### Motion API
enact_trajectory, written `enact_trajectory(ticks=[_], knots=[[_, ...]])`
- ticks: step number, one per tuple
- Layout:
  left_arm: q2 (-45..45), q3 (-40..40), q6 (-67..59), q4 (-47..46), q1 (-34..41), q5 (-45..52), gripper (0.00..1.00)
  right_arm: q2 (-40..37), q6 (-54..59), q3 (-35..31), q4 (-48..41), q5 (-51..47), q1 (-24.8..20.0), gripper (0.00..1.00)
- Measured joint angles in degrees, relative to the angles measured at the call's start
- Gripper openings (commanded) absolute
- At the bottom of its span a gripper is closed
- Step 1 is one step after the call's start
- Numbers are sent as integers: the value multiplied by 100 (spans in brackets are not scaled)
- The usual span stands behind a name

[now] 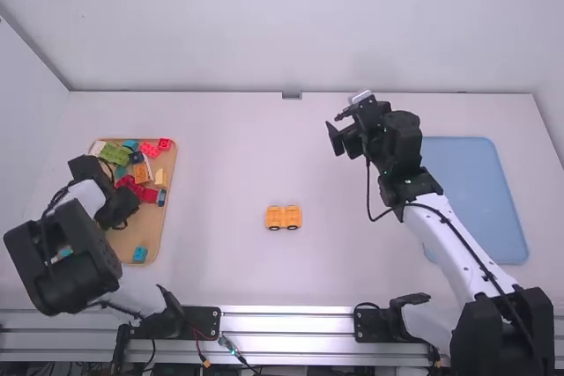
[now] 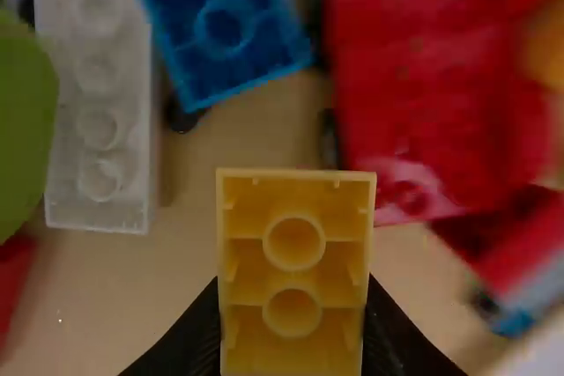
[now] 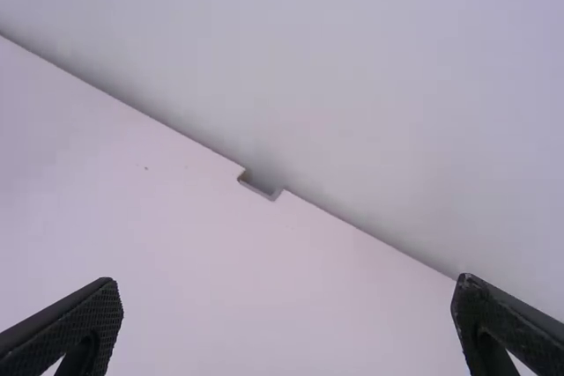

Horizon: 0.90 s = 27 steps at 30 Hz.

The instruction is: Assemble lego blocks to make yellow taxi

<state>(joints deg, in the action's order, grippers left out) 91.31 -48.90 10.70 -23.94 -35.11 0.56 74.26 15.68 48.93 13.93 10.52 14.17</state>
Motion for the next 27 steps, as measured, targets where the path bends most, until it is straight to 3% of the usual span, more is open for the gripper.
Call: enact_trajectory(ticks=[6,12,20,24,27], knots=[[-1491,0,-404,358,765,782,18,688,-531,160,269,623,-94,99],[-2170,4,-1003,1255,2201,2365,23,1950,-874,990,258,3008,-439,99],[-1335,17,-1598,3069,3418,4505,21,2957,-957,1908,262,6026,-520,100],[-664,24,-1558,4164,3713,5377,20,3156,-966,2124,251,6909,-518,96],[160,35,-1115,5639,3930,6118,18,3257,-953,2236,243,7337,-455,96]])
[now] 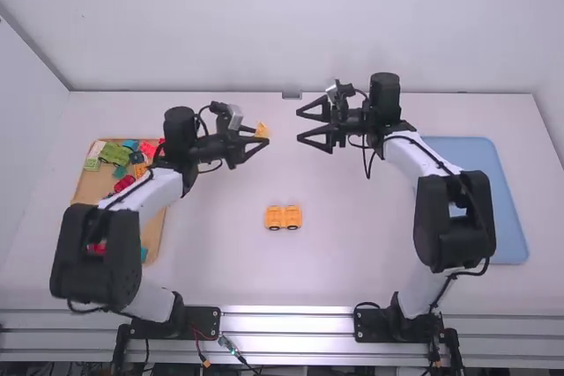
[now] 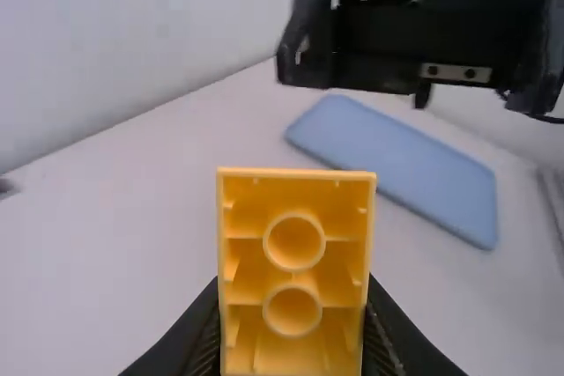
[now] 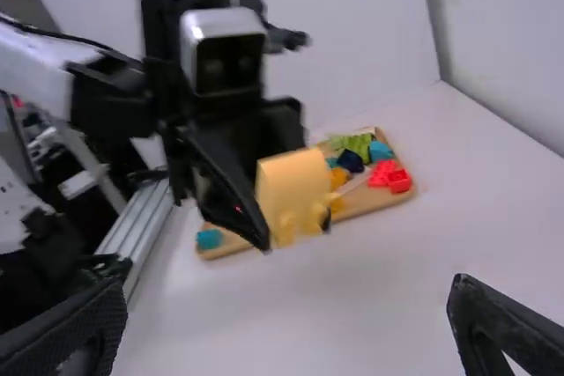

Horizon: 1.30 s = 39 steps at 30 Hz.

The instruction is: Assemble lego blocks to make yellow taxi

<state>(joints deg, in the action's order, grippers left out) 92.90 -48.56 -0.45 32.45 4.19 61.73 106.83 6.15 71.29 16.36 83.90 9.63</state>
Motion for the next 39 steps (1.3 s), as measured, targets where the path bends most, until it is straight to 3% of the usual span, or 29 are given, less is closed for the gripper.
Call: enact_trajectory(ticks=[6,9,14,23,36,39], knots=[[872,9,1025,2153,251,699,18,0,22,0,105,61,251,95],[1029,11,1550,2758,363,863,18,0,24,2,107,61,363,92],[1038,11,1961,2942,428,981,17,0,42,0,107,11,505,85],[1038,11,2114,3097,428,1071,15,0,94,2,107,-136,671,51],[1038,9,2284,3386,433,1027,15,0,22,2,111,-304,605,30],[1038,11,2319,3388,433,1029,15,0,24,0,109,-304,595,30]])
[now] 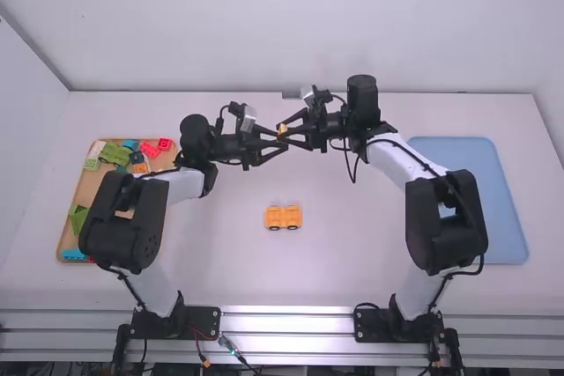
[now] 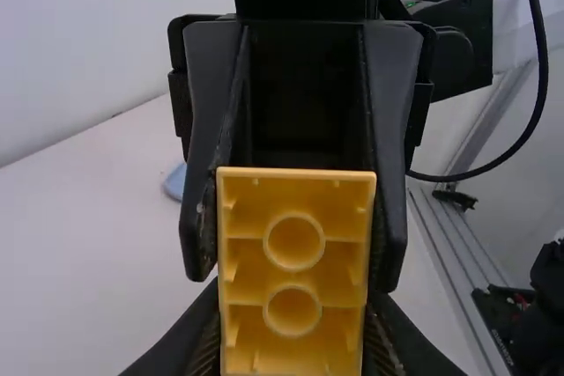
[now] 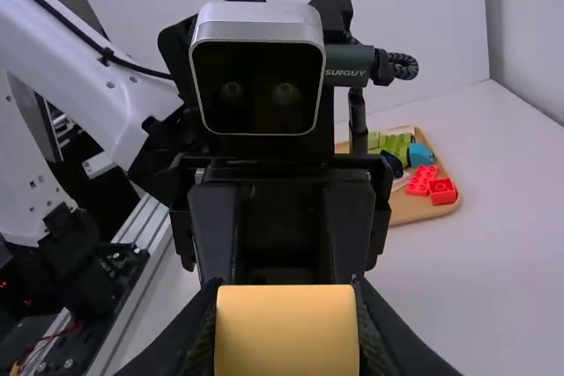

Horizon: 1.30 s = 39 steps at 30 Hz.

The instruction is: Assemble lego blocks to make yellow taxi

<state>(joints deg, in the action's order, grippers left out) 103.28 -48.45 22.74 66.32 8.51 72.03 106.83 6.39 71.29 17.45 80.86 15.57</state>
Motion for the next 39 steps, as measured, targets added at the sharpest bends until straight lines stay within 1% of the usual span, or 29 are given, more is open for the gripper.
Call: enact_trajectory(ticks=[2,4,5,6,7,8,12,13,15,17,18,19,20,21,22,23,24,25,27,28,29,31,32,35,37,38,39], knots=[[0,0,-2,0,2,-4,16,0,0,0,0,7,-15,27],[0,-2,2,0,0,-4,21,0,0,0,0,13,-15,24],[0,-2,0,0,2,-4,31,0,-2,0,-2,13,-15,20],[0,0,-2,0,0,-4,39,0,-2,0,0,13,-15,17],[0,0,-7,13,0,-4,57,0,-4,0,0,15,-15,13],[0,0,-2,7,0,-31,99,0,-2,2,-2,37,-17,12],[0,0,20,-4,0,-76,99,0,-31,0,-2,39,-37,9],[0,0,17,-13,0,-90,99,0,-50,2,0,20,-37,6],[0,0,-15,-190,2,-116,99,0,-219,0,-26,-234,-57,4],[0,-2,-173,-586,0,-140,99,0,-348,31,-295,-691,-103,4],[0,0,-280,-804,0,-155,99,0,-363,59,-529,-946,-133,4],[0,0,-446,-1176,-2,-201,99,0,-341,116,-944,-1322,-181,4],[0,0,-640,-1644,-17,-299,99,-4,-210,234,-1779,-1888,-234,3],[0,0,-669,-1731,-22,-343,99,-4,-219,269,-1906,-2011,-240,3],[0,0,-846,-2118,-39,-516,99,-13,-48,378,-2651,-2540,-271,2],[0,-2,-949,-2337,-59,-662,99,-31,37,450,-3091,-2911,-284,1],[0,0,-1095,-2597,-105,-914,99,-66,214,597,-3886,-3589,-264,1],[0,-2,-1178,-2697,-142,-1093,99,-79,286,708,-4271,-3947,-227,1],[0,0,-1276,-2782,-208,-1346,99,-107,367,859,-4769,-4457,-151,2],[0,0,-1360,-2806,-286,-1615,99,-155,356,1023,-5292,-5090,-2,1],[0,0,-1408,-2811,-363,-1832,99,-201,267,1091,-5587,-5508,129,1],[0,0,-1443,-2822,-424,-1998,99,-251,133,1093,-5783,-5893,254,2],[0,-2,-1491,-2841,-503,-2223,99,-289,-105,1069,-5934,-6332,402,7],[0,-9,-1508,-2839,-603,-2522,99,-313,-691,885,-6070,-7062,629,10],[0,-61,-1482,-2857,-667,-2778,99,-315,-1231,601,-6164,-7484,741,0],[2,-72,-1484,-2857,-673,-2806,99,-313,-1342,533,-6177,-7543,756,0],[0,-120,-1482,-2839,-708,-2957,99,-313,-1716,326,-6186,-7698,791,0]])
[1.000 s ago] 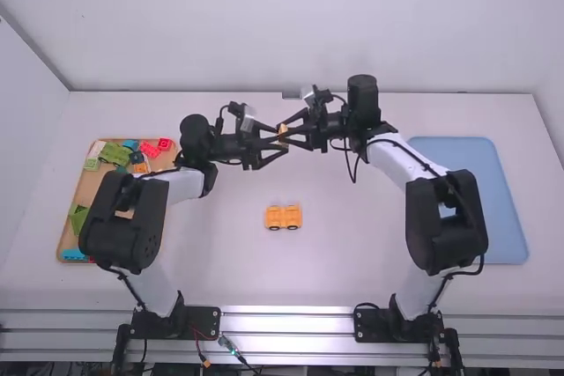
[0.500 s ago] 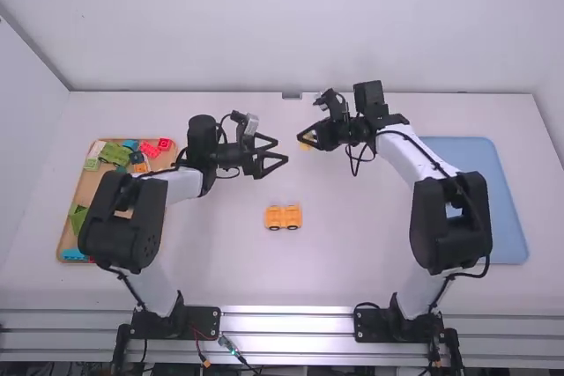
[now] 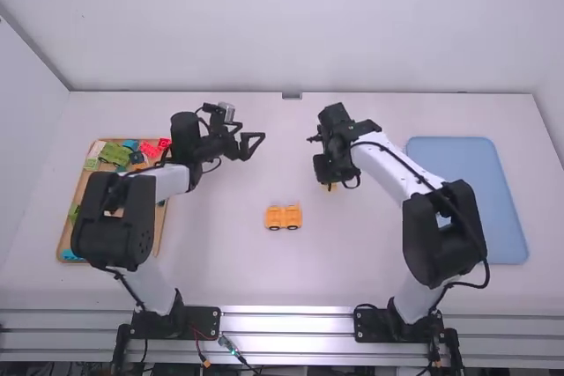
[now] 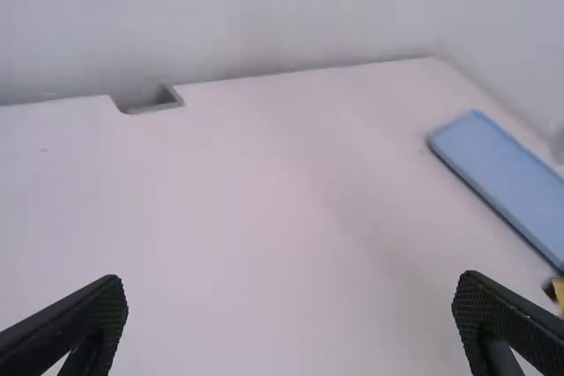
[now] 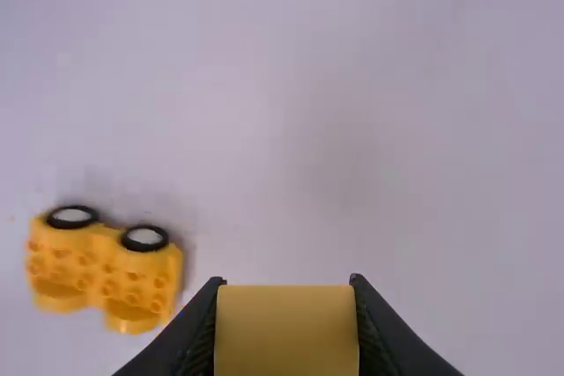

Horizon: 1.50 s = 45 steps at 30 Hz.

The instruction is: Assemble lego blocks to make yellow taxi

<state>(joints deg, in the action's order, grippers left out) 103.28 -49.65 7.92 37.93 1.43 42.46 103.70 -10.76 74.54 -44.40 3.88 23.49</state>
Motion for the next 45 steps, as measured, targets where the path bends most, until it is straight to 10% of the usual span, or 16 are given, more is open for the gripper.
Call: enact_trajectory(ticks=[20,41,45], knots=[[0,-66,146,-269,-46,-334,99,0,-7814,-1561,684,780,142,6],[0,-66,151,-448,-39,-334,99,0,-9879,-2192,1709,713,109,15],[0,-66,151,-496,-39,-334,99,0,-9943,-2306,1744,713,109,36]])
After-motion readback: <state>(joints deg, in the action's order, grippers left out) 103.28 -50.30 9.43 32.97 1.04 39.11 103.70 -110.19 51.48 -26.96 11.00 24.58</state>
